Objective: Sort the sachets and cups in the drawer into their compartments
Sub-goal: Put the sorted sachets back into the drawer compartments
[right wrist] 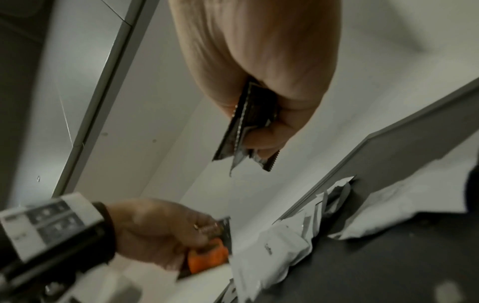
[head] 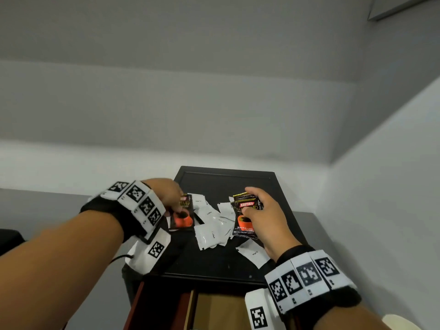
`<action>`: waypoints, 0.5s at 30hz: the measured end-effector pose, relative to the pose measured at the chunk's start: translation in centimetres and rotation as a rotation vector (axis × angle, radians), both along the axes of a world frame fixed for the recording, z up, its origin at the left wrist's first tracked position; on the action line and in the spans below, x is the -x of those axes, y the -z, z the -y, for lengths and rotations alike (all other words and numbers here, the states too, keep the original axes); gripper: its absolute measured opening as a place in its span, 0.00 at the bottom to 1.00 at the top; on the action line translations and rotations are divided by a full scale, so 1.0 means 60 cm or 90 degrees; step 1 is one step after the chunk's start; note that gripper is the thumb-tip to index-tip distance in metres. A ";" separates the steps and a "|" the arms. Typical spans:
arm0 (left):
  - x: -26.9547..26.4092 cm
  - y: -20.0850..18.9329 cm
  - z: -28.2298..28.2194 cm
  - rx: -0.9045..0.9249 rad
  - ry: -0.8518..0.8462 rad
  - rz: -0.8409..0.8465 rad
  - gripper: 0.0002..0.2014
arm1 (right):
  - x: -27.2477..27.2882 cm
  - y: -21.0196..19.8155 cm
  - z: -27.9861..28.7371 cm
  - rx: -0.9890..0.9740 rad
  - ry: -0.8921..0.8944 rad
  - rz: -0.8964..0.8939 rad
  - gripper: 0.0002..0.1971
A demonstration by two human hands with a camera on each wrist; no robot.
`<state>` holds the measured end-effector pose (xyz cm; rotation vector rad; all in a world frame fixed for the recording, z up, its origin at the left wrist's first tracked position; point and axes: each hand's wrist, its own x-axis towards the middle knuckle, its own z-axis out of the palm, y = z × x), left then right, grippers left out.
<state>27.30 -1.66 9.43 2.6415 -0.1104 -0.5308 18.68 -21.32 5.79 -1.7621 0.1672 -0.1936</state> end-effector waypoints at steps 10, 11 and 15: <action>0.035 -0.029 0.085 0.359 0.056 -0.052 0.12 | -0.001 -0.015 -0.044 -0.285 0.028 -0.050 0.10; 0.035 -0.023 0.088 0.367 0.045 -0.043 0.13 | 0.000 -0.012 -0.044 -0.292 0.021 -0.056 0.10; 0.025 -0.004 0.090 0.357 -0.013 -0.018 0.12 | 0.004 0.001 -0.031 -0.187 0.003 -0.039 0.31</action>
